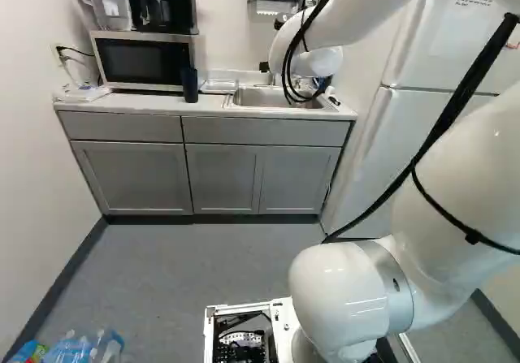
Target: Rinse the cup and place it in the tray
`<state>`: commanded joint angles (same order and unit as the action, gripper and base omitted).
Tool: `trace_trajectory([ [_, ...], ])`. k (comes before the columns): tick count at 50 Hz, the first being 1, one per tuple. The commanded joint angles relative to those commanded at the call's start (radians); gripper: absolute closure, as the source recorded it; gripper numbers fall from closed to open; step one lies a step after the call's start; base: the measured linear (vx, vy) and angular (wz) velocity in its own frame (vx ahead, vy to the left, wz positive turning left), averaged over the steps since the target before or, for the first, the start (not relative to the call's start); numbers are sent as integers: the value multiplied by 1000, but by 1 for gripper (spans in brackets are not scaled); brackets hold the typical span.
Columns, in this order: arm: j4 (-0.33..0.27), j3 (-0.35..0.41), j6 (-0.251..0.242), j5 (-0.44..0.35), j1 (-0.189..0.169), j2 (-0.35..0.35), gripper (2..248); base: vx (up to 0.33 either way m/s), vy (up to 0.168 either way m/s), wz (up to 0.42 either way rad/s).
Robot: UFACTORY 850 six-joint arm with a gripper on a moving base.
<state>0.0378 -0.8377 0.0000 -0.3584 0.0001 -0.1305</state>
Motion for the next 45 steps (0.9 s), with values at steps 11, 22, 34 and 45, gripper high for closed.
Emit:
trace_trajectory([
  [11,0,-28,0,26,0,5,3,0,0,0],
  [22,0,-57,0,50,0,11,3,0,0,0],
  [34,0,-89,0,76,0,18,3,0,0,0],
  [45,0,-118,0,100,0,26,3,0,0,0],
])
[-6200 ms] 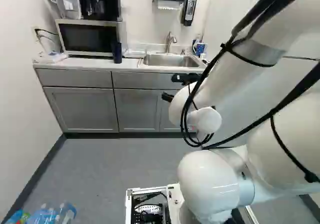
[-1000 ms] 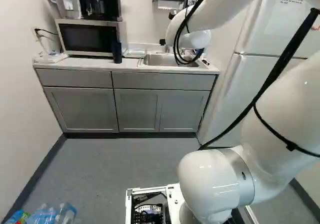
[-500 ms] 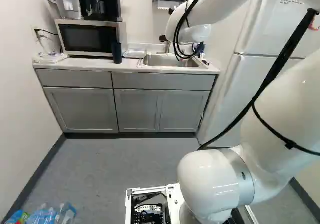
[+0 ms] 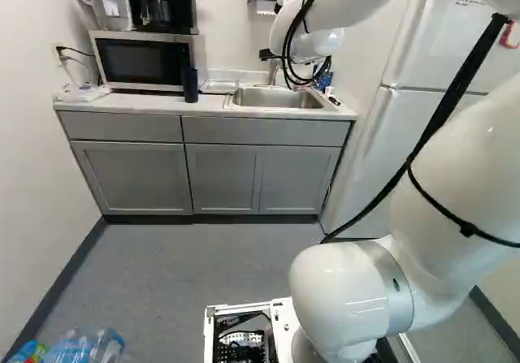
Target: Rinse the cup and place it in the tray
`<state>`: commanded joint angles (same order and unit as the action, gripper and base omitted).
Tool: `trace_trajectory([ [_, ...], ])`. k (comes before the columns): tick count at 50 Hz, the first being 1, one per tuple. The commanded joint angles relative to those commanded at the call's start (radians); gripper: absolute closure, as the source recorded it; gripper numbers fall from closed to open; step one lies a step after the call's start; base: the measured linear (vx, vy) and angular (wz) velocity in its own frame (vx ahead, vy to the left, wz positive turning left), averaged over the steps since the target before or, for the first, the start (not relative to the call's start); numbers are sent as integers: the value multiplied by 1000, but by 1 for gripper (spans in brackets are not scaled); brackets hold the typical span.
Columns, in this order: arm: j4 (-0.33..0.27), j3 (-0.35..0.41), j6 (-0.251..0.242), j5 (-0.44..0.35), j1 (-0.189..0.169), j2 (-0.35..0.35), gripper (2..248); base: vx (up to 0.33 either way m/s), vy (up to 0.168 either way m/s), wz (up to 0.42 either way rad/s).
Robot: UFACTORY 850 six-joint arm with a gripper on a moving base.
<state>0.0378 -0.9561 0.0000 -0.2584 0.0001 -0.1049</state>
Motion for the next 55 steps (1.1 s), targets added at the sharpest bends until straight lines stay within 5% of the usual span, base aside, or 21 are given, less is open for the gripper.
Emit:
trace_trajectory([
  [55,0,-157,0,123,0,44,3,0,0,0],
])
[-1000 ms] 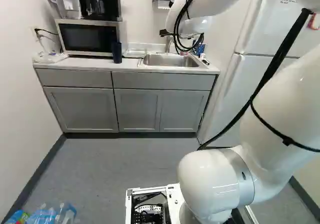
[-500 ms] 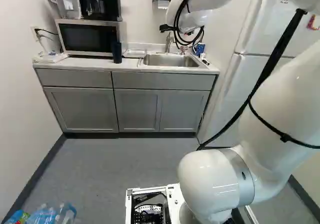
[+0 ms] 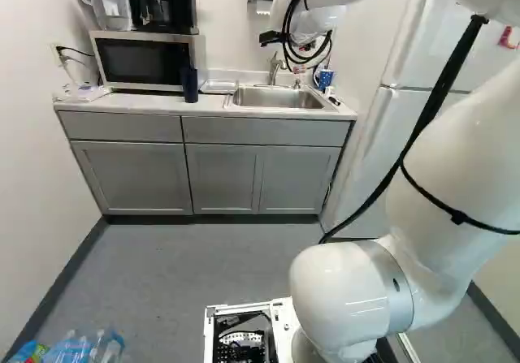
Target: Rinse the cup and place it in the tray
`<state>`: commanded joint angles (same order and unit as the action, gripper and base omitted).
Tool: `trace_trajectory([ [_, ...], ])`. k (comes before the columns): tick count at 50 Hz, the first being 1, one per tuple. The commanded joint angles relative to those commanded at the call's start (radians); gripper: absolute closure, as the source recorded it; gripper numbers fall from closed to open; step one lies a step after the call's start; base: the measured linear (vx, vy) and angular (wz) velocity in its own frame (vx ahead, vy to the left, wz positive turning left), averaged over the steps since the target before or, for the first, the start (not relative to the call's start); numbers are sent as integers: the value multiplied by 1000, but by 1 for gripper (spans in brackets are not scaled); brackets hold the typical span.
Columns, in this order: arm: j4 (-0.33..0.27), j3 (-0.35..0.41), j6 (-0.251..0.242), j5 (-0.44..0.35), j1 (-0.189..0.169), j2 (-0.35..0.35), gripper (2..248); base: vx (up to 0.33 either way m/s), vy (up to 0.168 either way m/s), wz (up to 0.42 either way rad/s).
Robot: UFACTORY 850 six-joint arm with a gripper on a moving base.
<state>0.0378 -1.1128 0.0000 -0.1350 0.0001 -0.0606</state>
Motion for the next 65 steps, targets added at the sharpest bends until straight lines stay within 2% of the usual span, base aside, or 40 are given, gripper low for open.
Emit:
trace_trajectory([
  [52,0,-159,0,130,0,52,3,0,0,0],
  [65,0,-159,0,136,0,52,3,0,0,0],
])
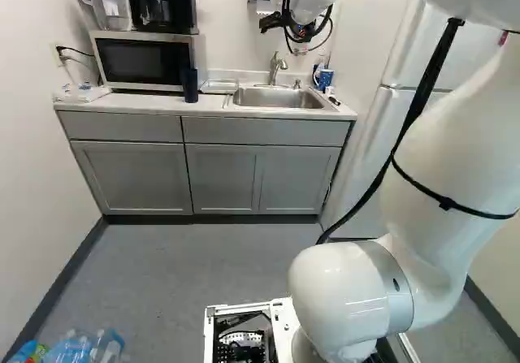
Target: Rinse the cup and place it in the tray
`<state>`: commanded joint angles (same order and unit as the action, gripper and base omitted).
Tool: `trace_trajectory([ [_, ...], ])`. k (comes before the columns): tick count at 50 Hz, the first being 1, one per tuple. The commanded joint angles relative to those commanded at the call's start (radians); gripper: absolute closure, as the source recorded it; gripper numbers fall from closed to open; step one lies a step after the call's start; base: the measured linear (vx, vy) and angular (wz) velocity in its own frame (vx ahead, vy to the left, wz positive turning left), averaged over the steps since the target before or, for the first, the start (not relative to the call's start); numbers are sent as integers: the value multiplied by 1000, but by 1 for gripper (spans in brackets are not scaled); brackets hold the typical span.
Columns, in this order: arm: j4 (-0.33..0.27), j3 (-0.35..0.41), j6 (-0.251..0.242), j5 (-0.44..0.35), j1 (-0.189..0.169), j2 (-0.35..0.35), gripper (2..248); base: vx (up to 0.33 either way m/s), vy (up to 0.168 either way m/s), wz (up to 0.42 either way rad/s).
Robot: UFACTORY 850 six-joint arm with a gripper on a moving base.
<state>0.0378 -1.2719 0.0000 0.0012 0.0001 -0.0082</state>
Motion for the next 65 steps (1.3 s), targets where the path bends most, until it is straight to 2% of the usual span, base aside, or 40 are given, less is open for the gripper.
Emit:
trace_trajectory([
  [31,0,0,0,0,0,0,3,1,1,10],
  [65,0,0,0,0,0,0,3,78,2,-7],
])
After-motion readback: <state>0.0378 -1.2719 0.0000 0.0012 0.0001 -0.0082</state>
